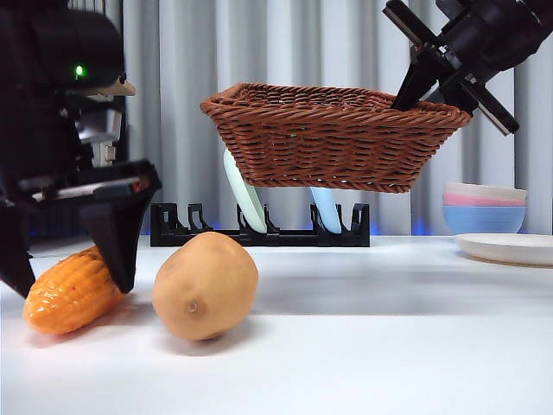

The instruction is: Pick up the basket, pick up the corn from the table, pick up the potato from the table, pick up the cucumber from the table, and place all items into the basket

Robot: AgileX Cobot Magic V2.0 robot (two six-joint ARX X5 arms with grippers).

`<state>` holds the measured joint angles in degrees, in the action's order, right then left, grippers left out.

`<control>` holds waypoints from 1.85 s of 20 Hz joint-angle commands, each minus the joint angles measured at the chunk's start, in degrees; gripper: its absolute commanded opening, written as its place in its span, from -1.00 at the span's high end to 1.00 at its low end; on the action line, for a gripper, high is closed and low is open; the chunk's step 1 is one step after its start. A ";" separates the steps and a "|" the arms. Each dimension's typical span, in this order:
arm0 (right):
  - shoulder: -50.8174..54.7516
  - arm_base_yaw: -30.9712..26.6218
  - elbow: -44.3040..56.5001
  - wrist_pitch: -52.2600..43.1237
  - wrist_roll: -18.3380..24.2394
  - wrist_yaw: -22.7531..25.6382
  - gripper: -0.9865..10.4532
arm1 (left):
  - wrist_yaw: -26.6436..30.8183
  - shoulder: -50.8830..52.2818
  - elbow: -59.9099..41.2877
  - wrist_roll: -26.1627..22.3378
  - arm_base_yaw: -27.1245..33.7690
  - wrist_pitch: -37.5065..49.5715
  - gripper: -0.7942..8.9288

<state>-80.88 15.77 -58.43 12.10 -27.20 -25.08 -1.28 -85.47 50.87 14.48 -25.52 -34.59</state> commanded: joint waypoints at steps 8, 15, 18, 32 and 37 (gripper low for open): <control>0.33 0.02 -0.79 -1.14 -0.37 -0.48 0.85 | -0.59 -0.48 -0.42 -5.70 0.48 0.85 0.85; 0.33 0.02 -0.79 -1.14 -0.37 -0.48 0.85 | -6.64 5.44 1.36 -11.34 0.46 -10.27 0.85; 0.33 0.02 -0.79 -1.14 -0.37 -0.46 0.85 | -12.11 11.08 3.56 -14.38 0.44 -19.28 0.85; 0.33 0.07 -0.79 -1.14 -0.39 -0.48 0.85 | -23.39 28.06 27.56 -8.85 0.22 -14.36 0.85; 0.33 0.24 -0.79 -1.07 -0.48 -0.52 0.85 | -16.52 24.46 27.63 -2.89 -2.80 -0.74 0.85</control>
<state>-80.88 15.79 -58.50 12.12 -27.20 -25.08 -18.85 -59.68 79.09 8.71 -27.79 -36.42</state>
